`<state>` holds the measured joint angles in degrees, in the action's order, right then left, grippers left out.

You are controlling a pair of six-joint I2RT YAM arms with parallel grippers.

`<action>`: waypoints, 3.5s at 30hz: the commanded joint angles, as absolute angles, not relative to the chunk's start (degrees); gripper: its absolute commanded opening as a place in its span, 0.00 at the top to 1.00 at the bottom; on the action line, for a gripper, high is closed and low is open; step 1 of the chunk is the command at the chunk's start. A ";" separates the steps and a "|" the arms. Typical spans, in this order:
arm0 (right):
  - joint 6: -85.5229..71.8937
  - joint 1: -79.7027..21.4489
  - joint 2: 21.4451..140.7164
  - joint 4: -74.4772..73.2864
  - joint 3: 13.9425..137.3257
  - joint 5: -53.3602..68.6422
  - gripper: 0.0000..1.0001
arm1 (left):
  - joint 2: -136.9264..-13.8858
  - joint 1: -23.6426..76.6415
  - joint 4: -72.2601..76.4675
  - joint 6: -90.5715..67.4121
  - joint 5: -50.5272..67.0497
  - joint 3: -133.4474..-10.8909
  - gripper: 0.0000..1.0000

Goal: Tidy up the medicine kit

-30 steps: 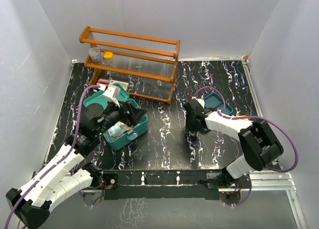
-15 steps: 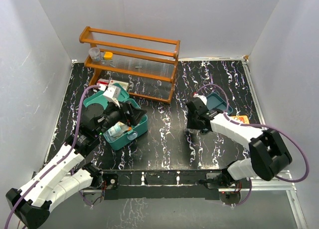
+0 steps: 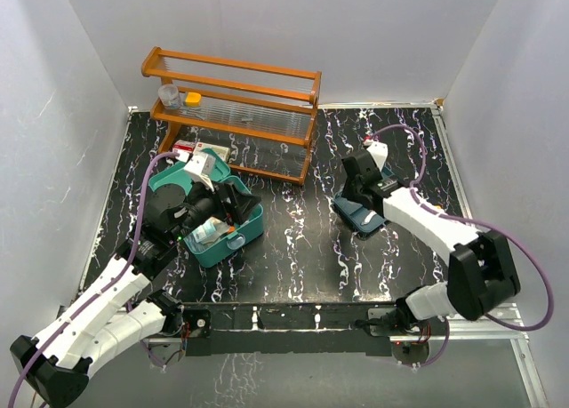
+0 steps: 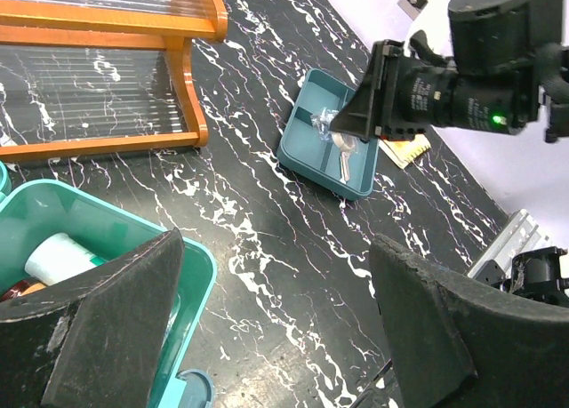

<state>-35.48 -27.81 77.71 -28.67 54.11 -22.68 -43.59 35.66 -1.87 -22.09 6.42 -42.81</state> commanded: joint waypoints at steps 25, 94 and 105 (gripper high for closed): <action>-24.63 -20.89 97.79 -21.18 62.05 -18.24 0.71 | -44.18 35.77 -4.12 -22.04 4.68 -45.69 0.16; -32.31 -20.88 74.55 -24.13 48.16 0.29 0.46 | -63.36 3.26 -32.55 -34.87 -21.74 -49.99 0.39; -33.66 -20.88 73.17 -25.68 48.69 -5.90 0.47 | -60.91 3.26 -35.17 -31.42 -11.94 -47.91 0.41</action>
<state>-32.32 -21.21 75.40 -26.76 48.84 -1.26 -62.19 3.42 -32.29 -33.43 -18.11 -48.64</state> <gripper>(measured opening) 0.534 0.592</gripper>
